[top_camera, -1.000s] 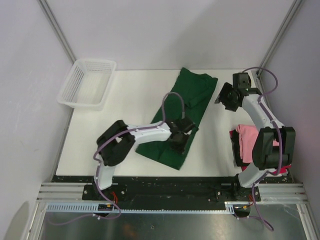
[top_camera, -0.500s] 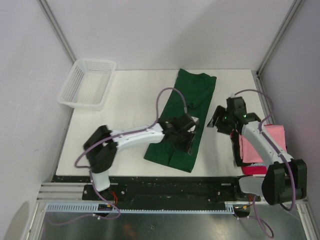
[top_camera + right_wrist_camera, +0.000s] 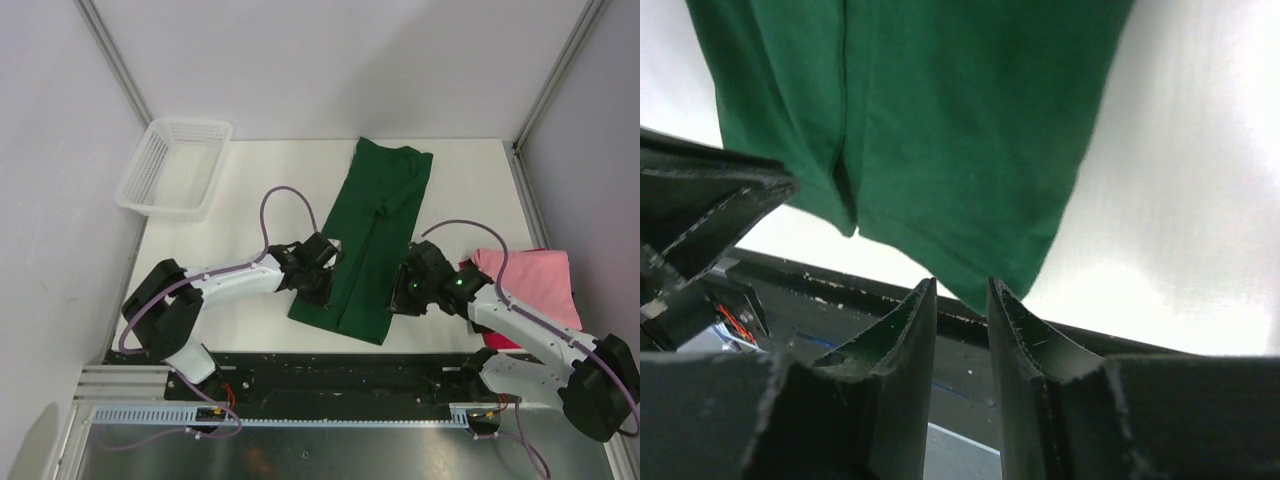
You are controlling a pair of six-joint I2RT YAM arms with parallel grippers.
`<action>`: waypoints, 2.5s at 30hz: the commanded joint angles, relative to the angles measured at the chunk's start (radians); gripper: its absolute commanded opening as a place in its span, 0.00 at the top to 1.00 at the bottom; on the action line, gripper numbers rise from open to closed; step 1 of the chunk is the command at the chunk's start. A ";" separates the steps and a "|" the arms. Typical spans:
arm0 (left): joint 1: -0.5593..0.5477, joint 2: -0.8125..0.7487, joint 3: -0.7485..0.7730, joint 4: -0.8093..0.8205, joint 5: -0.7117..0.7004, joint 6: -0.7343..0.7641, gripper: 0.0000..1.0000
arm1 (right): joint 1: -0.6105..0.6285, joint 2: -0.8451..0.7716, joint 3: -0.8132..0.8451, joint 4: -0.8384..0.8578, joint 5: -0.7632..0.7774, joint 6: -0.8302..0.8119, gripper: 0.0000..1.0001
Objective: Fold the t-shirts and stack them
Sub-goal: Rotate the tshirt 90 degrees, then grab the bottom of the folded rectangular tshirt with both arms
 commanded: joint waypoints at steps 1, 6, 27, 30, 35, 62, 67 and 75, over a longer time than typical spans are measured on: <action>0.011 -0.020 -0.072 0.063 -0.037 0.007 0.78 | 0.128 0.050 -0.005 0.061 0.049 0.115 0.69; 0.015 -0.086 -0.167 0.070 -0.113 -0.005 0.78 | 0.245 0.193 -0.028 0.124 0.058 0.154 0.72; 0.105 -0.315 -0.209 0.038 -0.099 0.027 0.70 | 0.329 0.033 -0.094 0.027 0.115 0.237 0.55; 0.135 -0.299 -0.229 0.035 -0.102 0.035 0.70 | 0.329 -0.011 -0.117 -0.019 0.153 0.250 0.53; 0.162 -0.279 -0.244 0.036 -0.134 0.045 0.63 | 0.329 -0.020 -0.186 0.054 0.133 0.284 0.50; 0.187 -0.277 -0.321 0.057 -0.141 0.034 0.60 | 0.329 0.020 -0.340 0.280 0.191 0.454 0.68; 0.170 -0.309 -0.331 0.058 -0.147 0.032 0.60 | 0.296 -0.020 -0.341 0.188 0.201 0.435 0.92; 0.055 -0.315 -0.319 0.072 -0.119 -0.003 0.57 | 0.111 -0.323 -0.371 -0.093 0.155 0.312 0.97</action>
